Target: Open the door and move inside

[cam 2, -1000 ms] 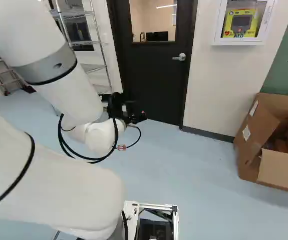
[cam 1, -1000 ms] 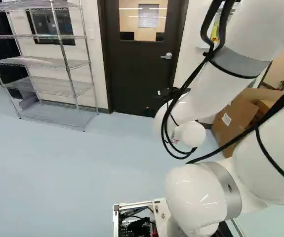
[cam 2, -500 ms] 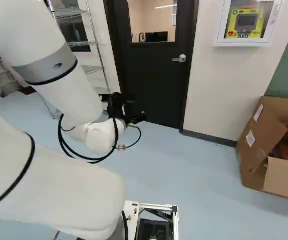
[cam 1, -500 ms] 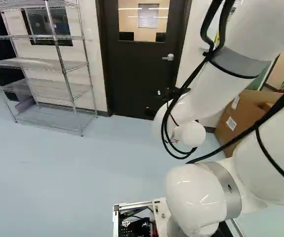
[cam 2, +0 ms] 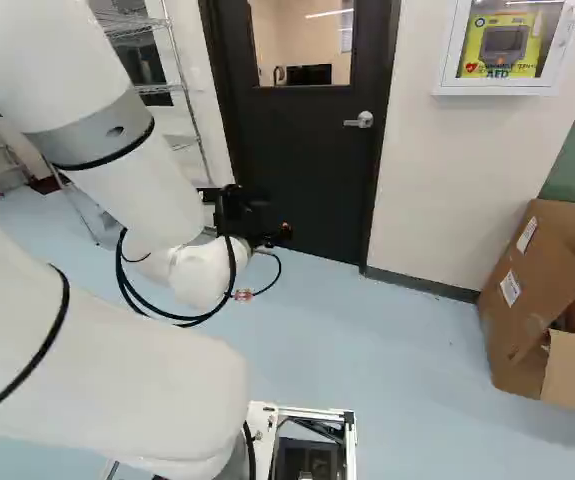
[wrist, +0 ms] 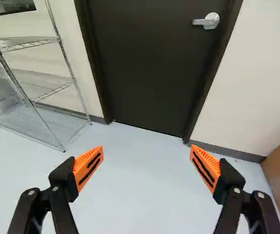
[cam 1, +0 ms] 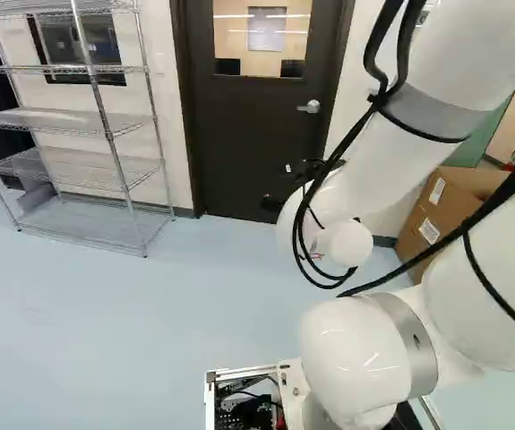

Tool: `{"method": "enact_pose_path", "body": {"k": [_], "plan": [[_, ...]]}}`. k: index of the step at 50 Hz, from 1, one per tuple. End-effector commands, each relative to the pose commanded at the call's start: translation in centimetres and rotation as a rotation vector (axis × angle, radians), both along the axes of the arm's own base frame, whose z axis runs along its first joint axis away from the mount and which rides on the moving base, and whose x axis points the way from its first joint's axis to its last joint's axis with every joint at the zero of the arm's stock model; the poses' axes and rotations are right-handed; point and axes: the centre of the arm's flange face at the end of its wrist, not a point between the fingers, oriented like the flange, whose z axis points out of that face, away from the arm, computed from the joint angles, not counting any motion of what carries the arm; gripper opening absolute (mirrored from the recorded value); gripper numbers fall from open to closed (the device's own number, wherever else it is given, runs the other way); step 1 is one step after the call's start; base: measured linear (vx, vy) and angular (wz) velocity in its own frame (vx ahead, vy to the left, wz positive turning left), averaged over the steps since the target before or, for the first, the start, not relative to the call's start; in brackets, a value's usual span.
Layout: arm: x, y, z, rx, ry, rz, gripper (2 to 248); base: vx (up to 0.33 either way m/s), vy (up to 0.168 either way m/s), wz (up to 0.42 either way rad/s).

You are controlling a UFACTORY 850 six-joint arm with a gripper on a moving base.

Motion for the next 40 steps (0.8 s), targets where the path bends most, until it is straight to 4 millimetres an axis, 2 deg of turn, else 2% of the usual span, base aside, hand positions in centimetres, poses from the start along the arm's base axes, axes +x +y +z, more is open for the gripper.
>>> {"method": "enact_pose_path", "body": {"k": [40], "plan": [[0.00,0.00,0.00,0.000,0.000,0.000,247,0.163,0.010,-0.256]]}}
